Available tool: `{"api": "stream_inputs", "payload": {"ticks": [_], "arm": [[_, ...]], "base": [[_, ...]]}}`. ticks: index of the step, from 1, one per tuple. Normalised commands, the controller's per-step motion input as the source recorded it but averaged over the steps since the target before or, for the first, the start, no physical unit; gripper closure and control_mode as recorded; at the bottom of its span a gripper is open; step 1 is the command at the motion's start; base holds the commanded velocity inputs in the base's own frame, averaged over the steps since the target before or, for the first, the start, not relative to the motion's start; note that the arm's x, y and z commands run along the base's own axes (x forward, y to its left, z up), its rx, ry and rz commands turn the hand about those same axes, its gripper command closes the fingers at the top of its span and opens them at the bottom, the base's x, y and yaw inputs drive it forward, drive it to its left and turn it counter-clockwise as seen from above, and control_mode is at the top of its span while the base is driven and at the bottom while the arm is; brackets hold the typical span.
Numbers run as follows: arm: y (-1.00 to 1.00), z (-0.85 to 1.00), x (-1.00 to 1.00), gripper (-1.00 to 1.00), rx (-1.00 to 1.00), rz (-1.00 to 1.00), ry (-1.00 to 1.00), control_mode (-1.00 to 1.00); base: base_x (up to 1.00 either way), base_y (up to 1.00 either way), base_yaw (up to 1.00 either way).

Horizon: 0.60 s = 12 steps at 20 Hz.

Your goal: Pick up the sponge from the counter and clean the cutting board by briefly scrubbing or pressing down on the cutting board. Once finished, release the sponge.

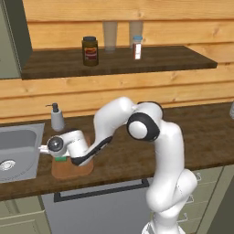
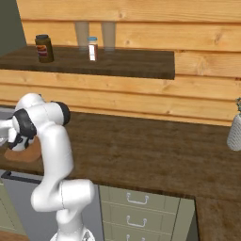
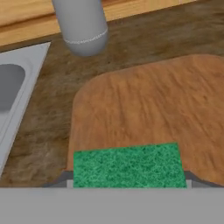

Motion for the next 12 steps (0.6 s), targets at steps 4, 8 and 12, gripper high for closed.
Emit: {"api": "stream_inputs", "payload": {"ticks": [4,8,12], "arm": [[-0.08,-0.32,0.47,1.0,0.0,0.0,-0.24,-1.0],[-0.06,-0.25,0.59,1.0,0.0,0.0,-0.19,-1.0],[-0.21,-0.06,0.64,1.0,0.03,0.0,0.0,-1.0]], "base": [[0.0,0.0,0.0],[0.0,0.0,0.0],[0.0,0.0,0.0]]}}
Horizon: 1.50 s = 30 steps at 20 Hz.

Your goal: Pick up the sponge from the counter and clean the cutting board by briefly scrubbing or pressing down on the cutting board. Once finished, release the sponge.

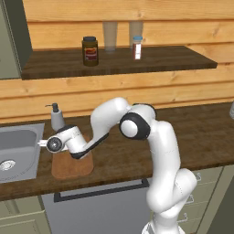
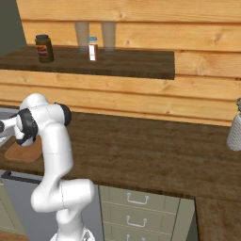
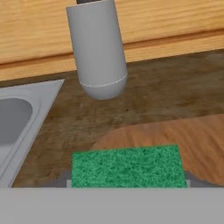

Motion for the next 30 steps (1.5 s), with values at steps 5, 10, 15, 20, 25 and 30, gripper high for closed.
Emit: {"api": "stream_inputs", "payload": {"ticks": [5,10,15,20,25,30], "arm": [[-0.29,-0.2,0.61,1.0,0.03,0.0,-0.02,-1.0],[-0.33,-0.13,0.52,1.0,0.01,0.0,-0.09,-1.0],[-0.34,-0.14,0.1,1.0,0.0,0.0,0.0,-1.0],[-0.74,-0.1,0.0,1.0,0.0,0.0,0.02,-1.0],[-0.26,-0.24,0.0,1.0,-0.01,0.0,0.0,-1.0],[0.04,-0.36,-0.17,1.0,-0.03,0.02,0.0,-1.0]], "base": [[0.0,0.0,0.0],[0.0,0.0,0.0],[0.0,0.0,0.0],[0.0,0.0,0.0],[0.0,0.0,0.0],[0.0,0.0,0.0]]}}
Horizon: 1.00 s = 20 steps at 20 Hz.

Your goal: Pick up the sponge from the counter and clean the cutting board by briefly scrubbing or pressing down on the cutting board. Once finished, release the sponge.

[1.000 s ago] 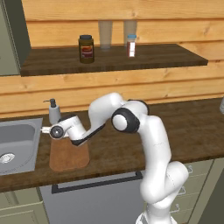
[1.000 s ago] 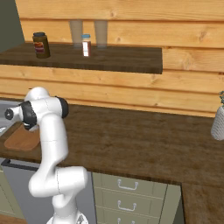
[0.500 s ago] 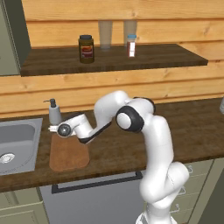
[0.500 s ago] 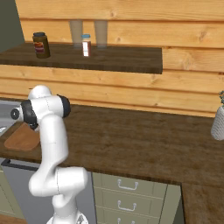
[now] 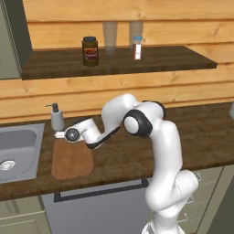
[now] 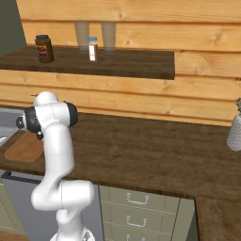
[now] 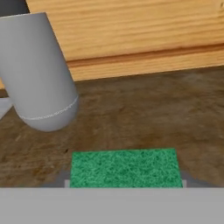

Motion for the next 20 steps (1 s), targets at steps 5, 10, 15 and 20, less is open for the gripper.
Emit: {"api": "stream_inputs", "payload": {"ticks": [5,10,15,20], "arm": [[0.0,-0.24,-0.51,1.0,0.0,0.03,0.01,-1.0],[0.0,-0.36,-0.61,1.0,0.0,0.04,0.06,-1.0],[-0.03,-0.52,-0.73,1.0,0.01,0.06,0.06,-1.0],[-0.09,-0.58,-0.96,1.0,0.0,0.01,0.07,-1.0]], "base": [[0.0,0.0,0.0],[0.0,0.0,0.0],[0.0,0.0,0.0],[0.0,0.0,0.0]]}}
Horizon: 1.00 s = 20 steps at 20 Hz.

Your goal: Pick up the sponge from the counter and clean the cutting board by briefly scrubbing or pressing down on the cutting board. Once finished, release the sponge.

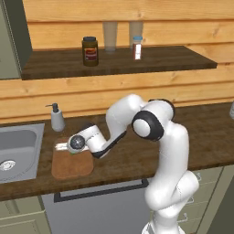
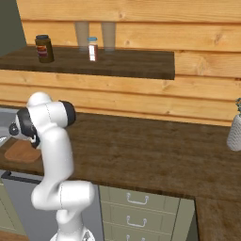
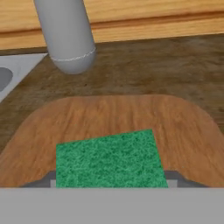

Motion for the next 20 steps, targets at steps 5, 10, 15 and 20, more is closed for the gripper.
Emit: {"api": "stream_inputs", "payload": {"ticks": [5,10,15,20], "arm": [[-0.09,-0.51,-0.97,1.0,0.01,0.0,0.0,-1.0],[-0.22,-0.46,-0.89,1.0,0.0,0.0,0.0,-1.0],[-0.28,-0.49,-0.77,1.0,0.0,0.0,0.09,-1.0],[-0.38,-0.54,-0.75,1.0,0.0,0.0,0.07,-1.0]], "base": [[0.0,0.0,0.0],[0.0,0.0,0.0],[0.0,0.0,0.0],[0.0,0.0,0.0]]}}
